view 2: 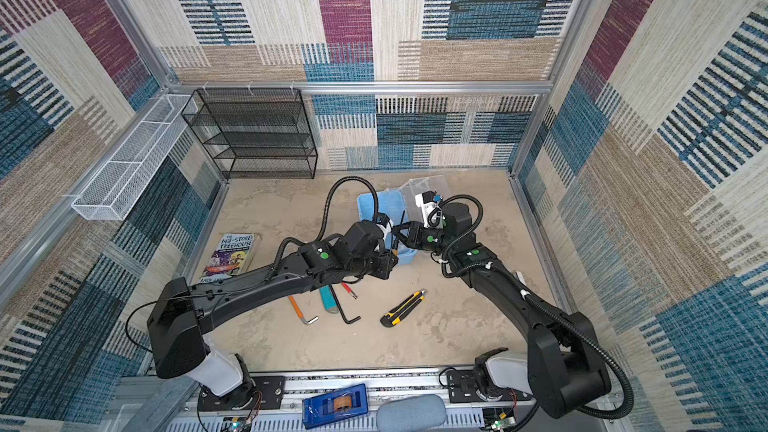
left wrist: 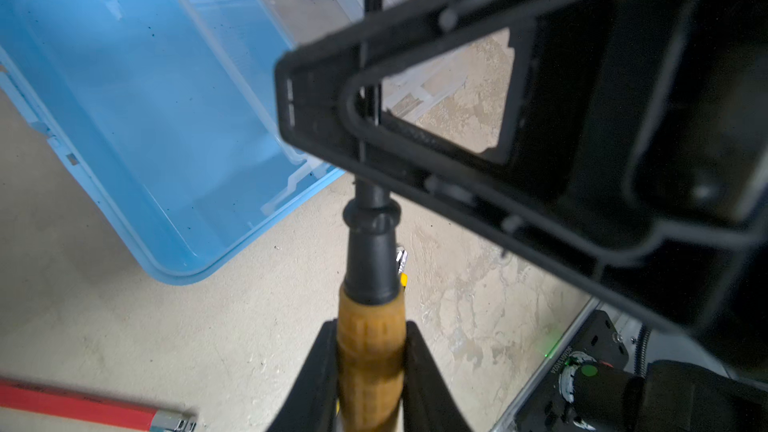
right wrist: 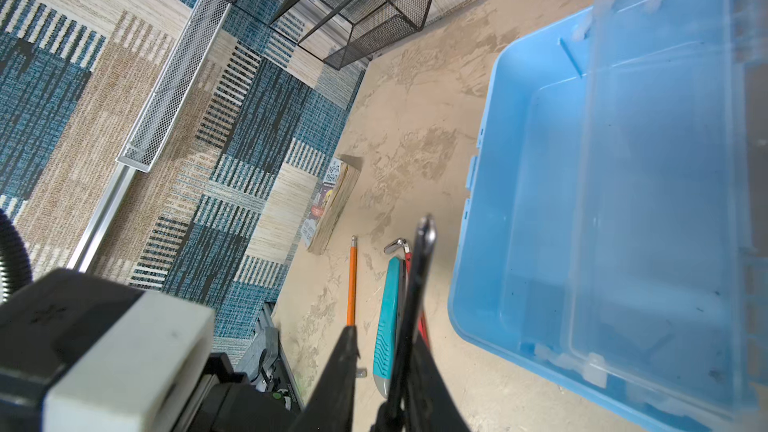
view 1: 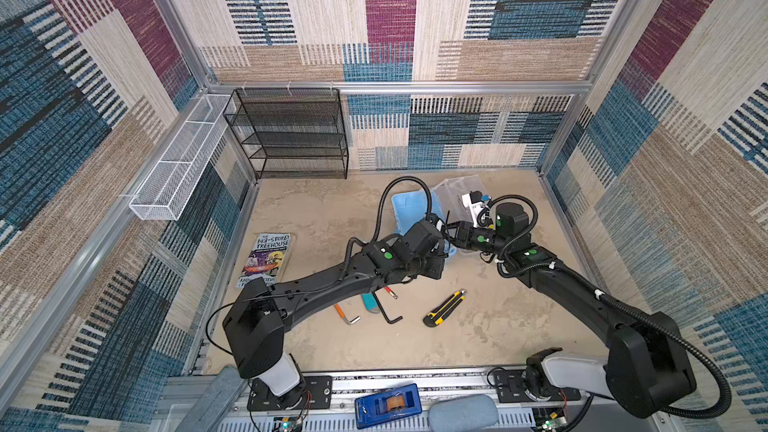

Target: Pack the tool kit

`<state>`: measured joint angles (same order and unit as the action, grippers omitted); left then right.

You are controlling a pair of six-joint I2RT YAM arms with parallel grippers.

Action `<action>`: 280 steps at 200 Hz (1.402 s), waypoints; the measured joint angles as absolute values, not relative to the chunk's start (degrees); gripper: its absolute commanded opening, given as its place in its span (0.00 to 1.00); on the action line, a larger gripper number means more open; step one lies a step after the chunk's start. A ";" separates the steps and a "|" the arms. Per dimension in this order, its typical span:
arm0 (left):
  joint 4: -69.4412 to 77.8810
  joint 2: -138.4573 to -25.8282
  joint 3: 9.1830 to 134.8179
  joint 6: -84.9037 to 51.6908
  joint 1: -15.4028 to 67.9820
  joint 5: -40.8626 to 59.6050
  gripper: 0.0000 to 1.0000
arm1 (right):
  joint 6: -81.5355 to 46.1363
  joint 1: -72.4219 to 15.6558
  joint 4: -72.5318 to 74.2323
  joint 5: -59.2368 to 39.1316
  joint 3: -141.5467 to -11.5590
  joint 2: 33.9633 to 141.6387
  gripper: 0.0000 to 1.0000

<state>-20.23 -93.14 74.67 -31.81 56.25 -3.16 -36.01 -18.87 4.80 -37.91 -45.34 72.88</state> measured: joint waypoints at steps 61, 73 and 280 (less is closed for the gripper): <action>-18.46 -93.34 73.63 -32.27 56.36 -4.38 0.36 | -36.05 -18.76 3.49 -37.93 -46.09 72.86 0.06; -17.41 -93.19 73.23 -32.45 56.36 -4.58 0.50 | -35.53 -18.50 2.63 -38.41 -46.92 72.95 0.05; -24.53 -71.77 50.78 -41.67 50.11 -17.74 0.94 | 0.80 0.78 -33.32 -8.67 -85.23 92.40 0.07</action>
